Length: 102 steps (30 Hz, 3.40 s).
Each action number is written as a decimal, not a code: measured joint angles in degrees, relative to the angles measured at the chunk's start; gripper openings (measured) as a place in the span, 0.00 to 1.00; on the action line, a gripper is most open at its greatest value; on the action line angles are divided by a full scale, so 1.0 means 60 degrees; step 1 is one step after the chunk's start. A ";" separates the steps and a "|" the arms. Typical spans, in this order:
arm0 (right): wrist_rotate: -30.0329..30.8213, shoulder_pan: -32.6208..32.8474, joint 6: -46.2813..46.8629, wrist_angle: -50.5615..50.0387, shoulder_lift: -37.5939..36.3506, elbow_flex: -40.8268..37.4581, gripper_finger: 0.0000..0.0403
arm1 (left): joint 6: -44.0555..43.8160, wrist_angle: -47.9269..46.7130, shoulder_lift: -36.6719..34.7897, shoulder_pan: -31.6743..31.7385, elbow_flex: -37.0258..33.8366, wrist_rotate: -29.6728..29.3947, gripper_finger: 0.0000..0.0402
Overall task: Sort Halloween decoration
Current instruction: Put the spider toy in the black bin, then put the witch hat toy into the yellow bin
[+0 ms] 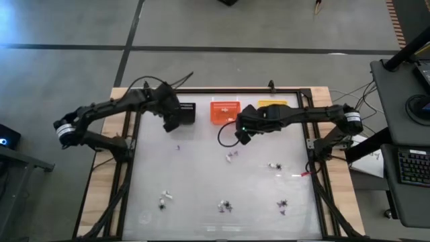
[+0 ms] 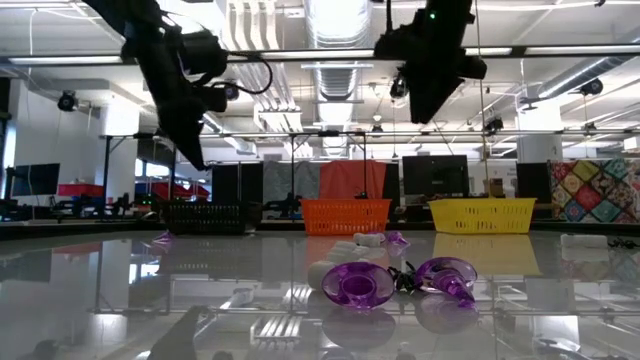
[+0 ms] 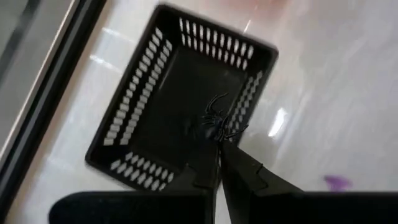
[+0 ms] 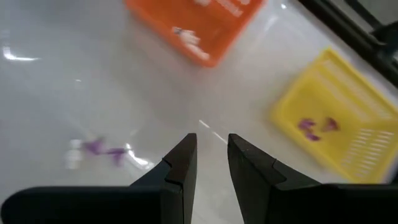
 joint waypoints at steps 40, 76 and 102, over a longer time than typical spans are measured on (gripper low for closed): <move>-0.0520 -0.0970 -0.1031 -0.0527 0.0000 0.0000 0.21 | 0.0449 -0.0698 0.1600 0.0901 0.0783 0.0971 0.22; -0.3121 0.5215 1.0145 -0.0522 0.0155 -0.1074 0.21 | 0.1402 -0.1725 -0.2481 0.0877 0.0776 0.0985 0.23; -0.5554 0.8225 1.1013 0.1379 0.2854 -0.1359 0.21 | 0.1453 -0.1731 -0.2473 0.0877 0.0772 0.0991 0.23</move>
